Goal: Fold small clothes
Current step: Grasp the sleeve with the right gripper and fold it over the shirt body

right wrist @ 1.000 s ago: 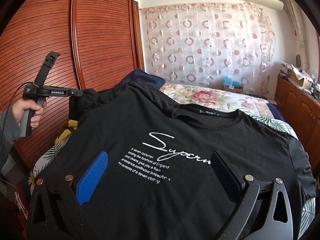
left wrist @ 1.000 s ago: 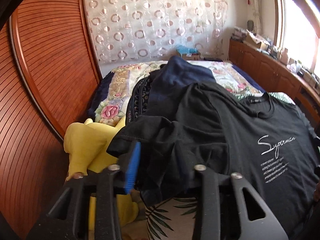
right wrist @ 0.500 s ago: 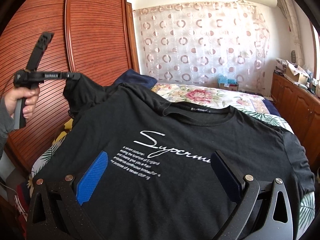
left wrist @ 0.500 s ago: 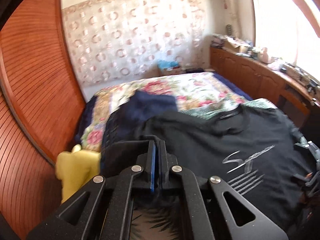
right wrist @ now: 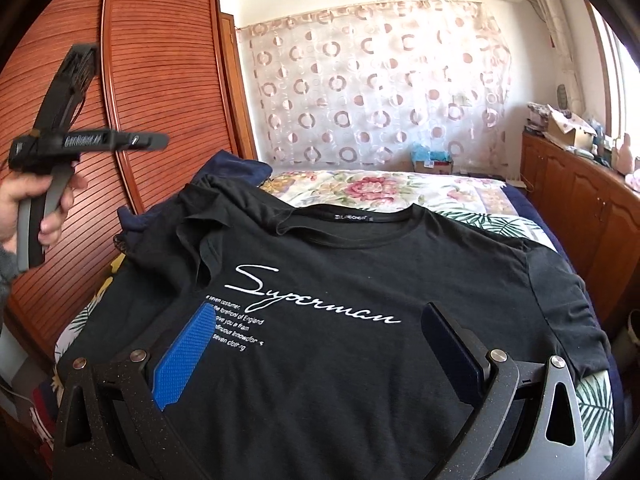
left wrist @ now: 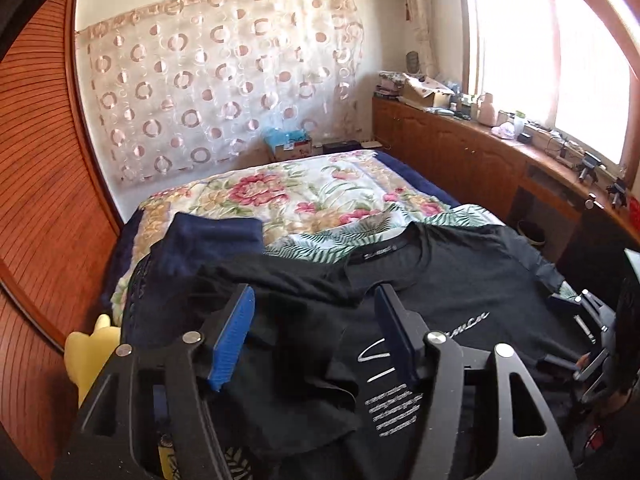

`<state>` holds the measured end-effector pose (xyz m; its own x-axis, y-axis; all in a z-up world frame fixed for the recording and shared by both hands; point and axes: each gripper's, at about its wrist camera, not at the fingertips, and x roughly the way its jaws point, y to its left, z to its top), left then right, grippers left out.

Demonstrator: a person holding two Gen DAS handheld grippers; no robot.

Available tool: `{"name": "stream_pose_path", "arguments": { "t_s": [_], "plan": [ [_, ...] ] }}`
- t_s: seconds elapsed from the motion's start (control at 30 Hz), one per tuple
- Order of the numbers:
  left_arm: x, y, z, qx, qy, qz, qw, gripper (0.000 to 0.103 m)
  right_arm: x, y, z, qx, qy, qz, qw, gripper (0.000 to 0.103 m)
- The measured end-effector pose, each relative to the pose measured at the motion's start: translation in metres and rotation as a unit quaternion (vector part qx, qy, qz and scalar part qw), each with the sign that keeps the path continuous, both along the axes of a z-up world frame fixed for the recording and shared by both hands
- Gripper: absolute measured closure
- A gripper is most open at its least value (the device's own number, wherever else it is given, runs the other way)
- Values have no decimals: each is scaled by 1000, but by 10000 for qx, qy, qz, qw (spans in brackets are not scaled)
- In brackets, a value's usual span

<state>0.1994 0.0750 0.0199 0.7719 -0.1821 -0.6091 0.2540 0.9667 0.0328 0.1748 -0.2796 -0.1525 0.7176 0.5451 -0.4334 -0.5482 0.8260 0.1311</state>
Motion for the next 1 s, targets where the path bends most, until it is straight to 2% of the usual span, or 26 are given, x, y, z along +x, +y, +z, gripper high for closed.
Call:
{"name": "stream_pose_path", "arguments": {
  "t_s": [0.1,0.23,0.47,0.8,1.0],
  "plan": [
    [-7,4,-14,-32,67,92,9999,35,-1,2,0,47,54,8,10000,1],
    [-18,9,-36,124,60,300,9995,35,-9,0,-1,-10,22,14,10000,1],
    [-30,-4,-78,-74,279,203,9994,35,1,-12,5,-86,121,-183,9997,1],
    [-20,-42,-123,-148,810,-4,9966,35,8,-42,18,-568,151,-850,9946,4],
    [-14,-55,-140,40,1023,-18,9947,35,24,-65,25,-899,409,-1260,9871,9]
  ]
}}
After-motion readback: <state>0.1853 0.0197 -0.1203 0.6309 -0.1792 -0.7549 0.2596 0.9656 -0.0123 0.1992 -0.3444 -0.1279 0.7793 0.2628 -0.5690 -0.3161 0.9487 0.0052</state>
